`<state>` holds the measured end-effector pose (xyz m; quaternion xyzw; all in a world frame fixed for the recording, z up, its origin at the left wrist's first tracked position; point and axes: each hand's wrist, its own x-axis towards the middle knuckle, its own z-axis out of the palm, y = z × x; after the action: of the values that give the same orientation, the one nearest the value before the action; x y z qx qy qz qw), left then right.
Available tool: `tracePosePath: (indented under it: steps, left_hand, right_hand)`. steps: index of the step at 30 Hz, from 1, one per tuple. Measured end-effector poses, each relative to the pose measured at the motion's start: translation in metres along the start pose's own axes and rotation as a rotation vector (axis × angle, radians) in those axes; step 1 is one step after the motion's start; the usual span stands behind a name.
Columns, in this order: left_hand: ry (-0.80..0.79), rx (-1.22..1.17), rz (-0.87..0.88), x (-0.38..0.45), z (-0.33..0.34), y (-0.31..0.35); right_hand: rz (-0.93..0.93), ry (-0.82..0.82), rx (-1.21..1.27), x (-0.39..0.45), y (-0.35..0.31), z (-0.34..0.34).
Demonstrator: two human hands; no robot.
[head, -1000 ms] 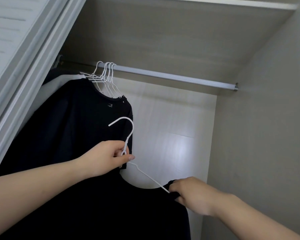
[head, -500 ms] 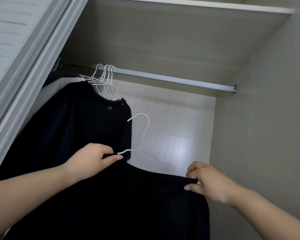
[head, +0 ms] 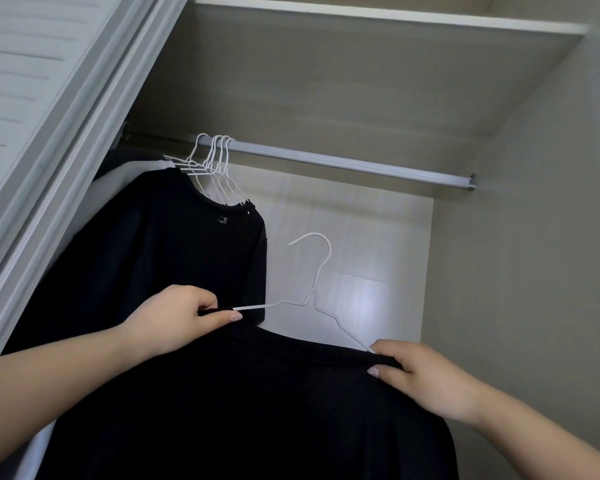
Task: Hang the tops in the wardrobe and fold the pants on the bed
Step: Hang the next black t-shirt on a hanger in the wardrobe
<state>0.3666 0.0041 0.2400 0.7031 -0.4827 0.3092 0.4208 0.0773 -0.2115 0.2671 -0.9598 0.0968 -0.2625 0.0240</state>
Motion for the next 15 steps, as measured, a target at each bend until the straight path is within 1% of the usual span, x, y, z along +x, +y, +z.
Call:
tracePosePath:
  steps: [2, 4, 6, 8, 10, 12, 14, 15]
  left_hand:
    - [0.011, 0.046, -0.065, 0.0, 0.0, -0.005]
    - [0.039, 0.07, -0.139, 0.001, 0.0, -0.012]
    - [0.049, 0.061, -0.208, 0.002, 0.0, -0.019]
    - [0.031, 0.016, -0.291, 0.006, 0.0, -0.025]
    - [0.013, -0.046, -0.37, 0.009, 0.003, -0.029]
    - [-0.002, -0.106, -0.433, 0.013, 0.008, -0.03]
    - [-0.033, -0.195, -0.477, 0.014, 0.016, -0.03]
    - [-0.048, -0.252, -0.486, 0.014, 0.022, -0.029]
  right_hand:
    - [0.024, -0.008, 0.056, 0.002, -0.004, -0.003]
    - [0.092, -0.043, 0.139, 0.001, -0.007, -0.01]
    - [0.193, -0.156, 0.226, -0.001, -0.012, -0.018]
    - [0.246, -0.296, 0.371, -0.004, -0.022, -0.024]
    - [0.229, -0.409, 0.62, -0.007, -0.034, -0.025]
    - [0.17, -0.477, 0.89, -0.011, -0.044, -0.025]
    - [0.086, -0.498, 1.117, -0.015, -0.053, -0.024]
    - [0.051, -0.482, 1.2, -0.016, -0.058, -0.023]
